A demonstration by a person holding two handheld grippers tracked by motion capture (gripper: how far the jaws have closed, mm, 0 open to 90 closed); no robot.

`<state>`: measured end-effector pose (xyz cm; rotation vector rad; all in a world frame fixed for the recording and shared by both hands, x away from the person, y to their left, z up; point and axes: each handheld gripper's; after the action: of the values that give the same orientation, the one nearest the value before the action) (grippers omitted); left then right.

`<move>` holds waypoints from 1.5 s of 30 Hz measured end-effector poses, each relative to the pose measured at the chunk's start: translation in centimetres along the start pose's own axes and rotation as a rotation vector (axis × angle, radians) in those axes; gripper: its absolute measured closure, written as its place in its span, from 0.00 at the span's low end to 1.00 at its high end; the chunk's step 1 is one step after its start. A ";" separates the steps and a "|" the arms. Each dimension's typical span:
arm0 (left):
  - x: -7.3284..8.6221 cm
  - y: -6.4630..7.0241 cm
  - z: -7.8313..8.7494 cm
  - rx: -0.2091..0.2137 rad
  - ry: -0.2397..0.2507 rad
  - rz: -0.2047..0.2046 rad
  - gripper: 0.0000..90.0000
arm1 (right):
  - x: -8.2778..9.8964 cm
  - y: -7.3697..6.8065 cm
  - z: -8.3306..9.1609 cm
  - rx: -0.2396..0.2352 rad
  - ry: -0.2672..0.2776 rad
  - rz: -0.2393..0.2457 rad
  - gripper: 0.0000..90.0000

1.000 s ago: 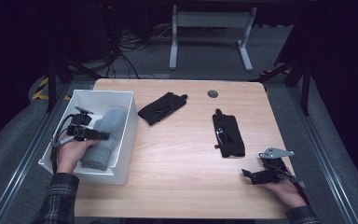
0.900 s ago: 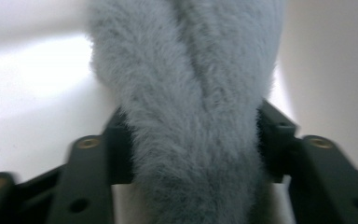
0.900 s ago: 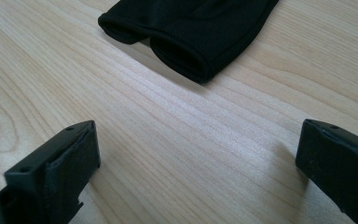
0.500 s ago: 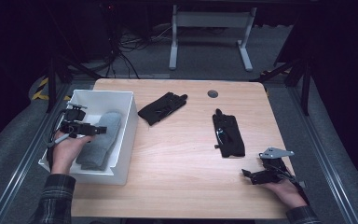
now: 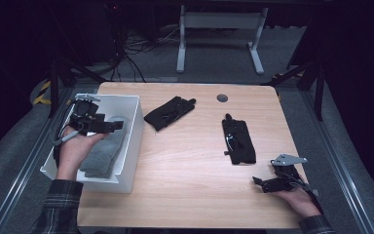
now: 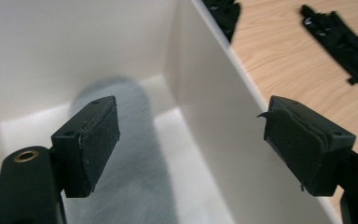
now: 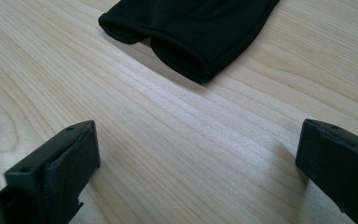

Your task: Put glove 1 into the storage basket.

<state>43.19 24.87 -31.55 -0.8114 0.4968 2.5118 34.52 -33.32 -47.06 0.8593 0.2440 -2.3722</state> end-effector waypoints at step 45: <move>2.7 14.0 -12.9 0.188 -0.084 -0.316 0.19 | 0.1 0.0 0.1 -0.003 0.000 0.004 0.00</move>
<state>39.85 8.03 -40.28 -0.6534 0.5228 2.1620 34.46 -33.37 -47.06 0.8572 0.2459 -2.3680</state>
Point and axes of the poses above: each handheld gripper's, and its own axes: z roughly backward along the jaws, x roughly out of its underside, y roughly to its right, and after that the axes turned 6 degrees about -y, right-handed
